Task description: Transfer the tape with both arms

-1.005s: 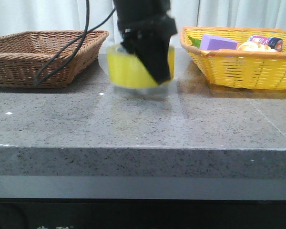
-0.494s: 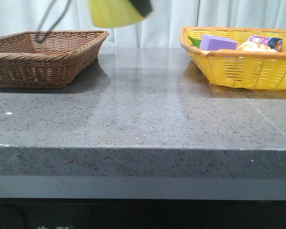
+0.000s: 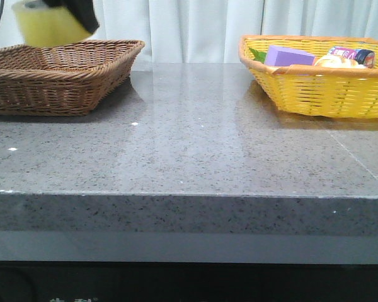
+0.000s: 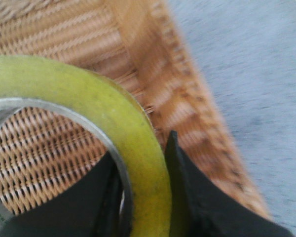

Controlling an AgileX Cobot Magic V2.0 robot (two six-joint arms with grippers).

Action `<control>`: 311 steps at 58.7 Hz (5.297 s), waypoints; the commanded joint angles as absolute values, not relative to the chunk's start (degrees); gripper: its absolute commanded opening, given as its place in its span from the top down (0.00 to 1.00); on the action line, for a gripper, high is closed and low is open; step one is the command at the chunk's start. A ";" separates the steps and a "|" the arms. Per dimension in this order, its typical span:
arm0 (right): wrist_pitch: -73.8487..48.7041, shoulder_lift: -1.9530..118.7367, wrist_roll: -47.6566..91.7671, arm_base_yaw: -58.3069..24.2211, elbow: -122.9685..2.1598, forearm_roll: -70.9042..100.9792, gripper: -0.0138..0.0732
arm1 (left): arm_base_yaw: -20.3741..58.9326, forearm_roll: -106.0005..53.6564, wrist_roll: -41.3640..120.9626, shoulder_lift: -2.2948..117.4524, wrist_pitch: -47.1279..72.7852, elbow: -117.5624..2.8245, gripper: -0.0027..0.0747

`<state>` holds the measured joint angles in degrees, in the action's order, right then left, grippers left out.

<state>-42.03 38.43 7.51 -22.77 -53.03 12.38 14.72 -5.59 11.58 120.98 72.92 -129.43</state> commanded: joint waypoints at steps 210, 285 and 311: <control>-39.90 38.35 8.07 -22.46 -54.51 13.34 0.92 | 26.99 -8.03 6.91 45.47 40.17 -50.92 0.99; -39.84 38.35 8.07 -22.46 -54.51 13.34 0.92 | 6.07 -6.69 1.72 -0.44 7.97 -3.00 0.99; -39.84 38.35 8.07 -22.46 -54.51 13.34 0.92 | 5.96 -1.47 -2.73 -1.47 -0.80 2.69 0.99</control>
<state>-43.63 38.43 7.51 -22.77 -53.03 12.72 6.06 -1.60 -2.80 -0.32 4.81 0.49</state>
